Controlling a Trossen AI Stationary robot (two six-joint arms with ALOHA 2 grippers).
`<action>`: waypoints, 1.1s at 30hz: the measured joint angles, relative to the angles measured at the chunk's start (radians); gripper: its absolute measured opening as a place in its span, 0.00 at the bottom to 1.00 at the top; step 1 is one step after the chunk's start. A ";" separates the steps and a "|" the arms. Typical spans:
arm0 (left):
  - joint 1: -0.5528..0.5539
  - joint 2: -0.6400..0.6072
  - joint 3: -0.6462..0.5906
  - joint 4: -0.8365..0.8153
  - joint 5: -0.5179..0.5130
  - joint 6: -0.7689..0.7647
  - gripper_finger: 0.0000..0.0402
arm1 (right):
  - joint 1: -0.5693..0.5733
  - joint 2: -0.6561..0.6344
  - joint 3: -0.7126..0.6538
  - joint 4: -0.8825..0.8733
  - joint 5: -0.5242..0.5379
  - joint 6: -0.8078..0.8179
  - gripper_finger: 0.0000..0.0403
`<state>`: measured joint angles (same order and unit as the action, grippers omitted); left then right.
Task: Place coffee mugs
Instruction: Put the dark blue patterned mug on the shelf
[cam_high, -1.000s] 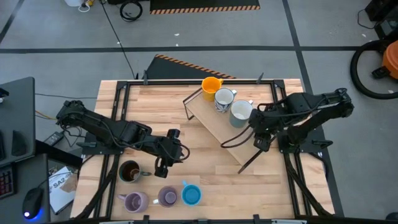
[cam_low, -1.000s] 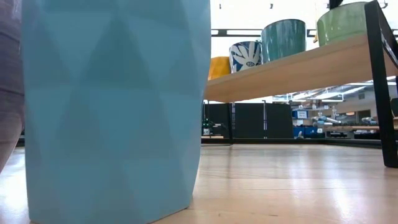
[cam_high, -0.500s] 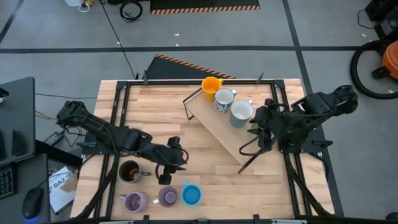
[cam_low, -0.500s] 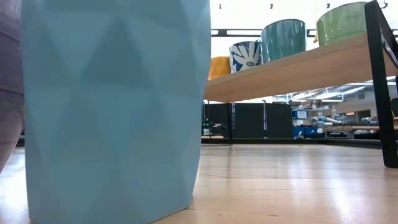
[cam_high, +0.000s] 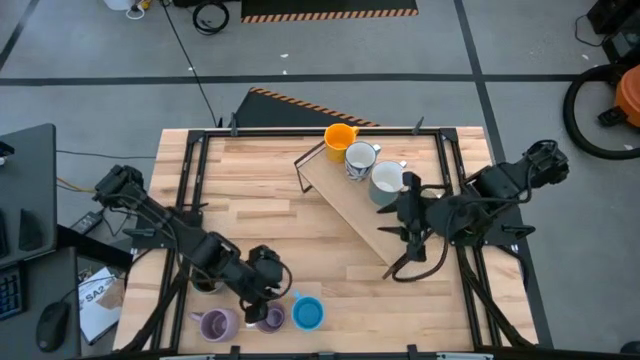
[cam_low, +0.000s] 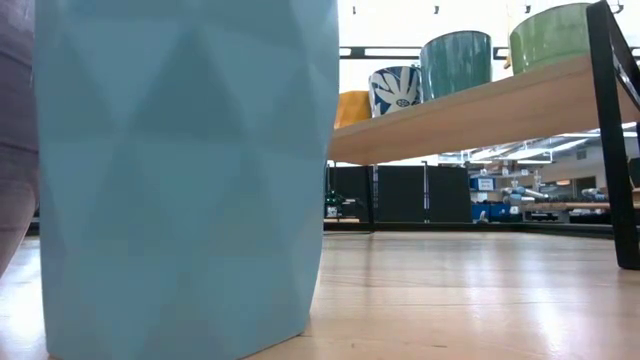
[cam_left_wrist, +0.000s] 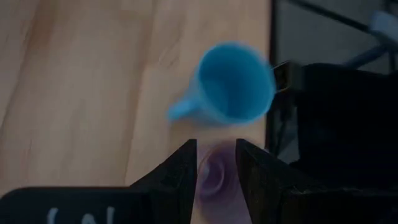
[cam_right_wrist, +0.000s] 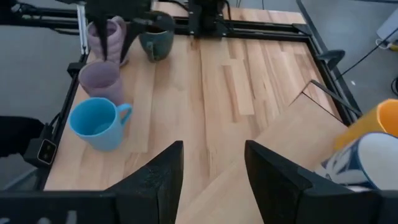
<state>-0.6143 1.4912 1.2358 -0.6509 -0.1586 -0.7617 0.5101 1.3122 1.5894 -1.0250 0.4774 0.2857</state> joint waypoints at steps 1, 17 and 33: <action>-0.007 -0.001 0.000 -0.030 -0.002 -0.048 0.29 | 0.004 0.007 0.000 0.000 0.000 -0.003 0.44; 0.003 -0.001 0.000 -0.500 0.060 -0.764 0.29 | 0.049 0.044 -0.001 -0.007 0.008 -0.045 0.44; -0.091 -0.001 0.000 -0.716 0.099 -1.204 0.29 | 0.060 0.044 -0.034 -0.012 0.000 -0.142 0.44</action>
<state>-0.7048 1.4902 1.2362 -1.3665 -0.0597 -1.9662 0.5705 1.3567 1.5553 -1.0366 0.4778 0.1440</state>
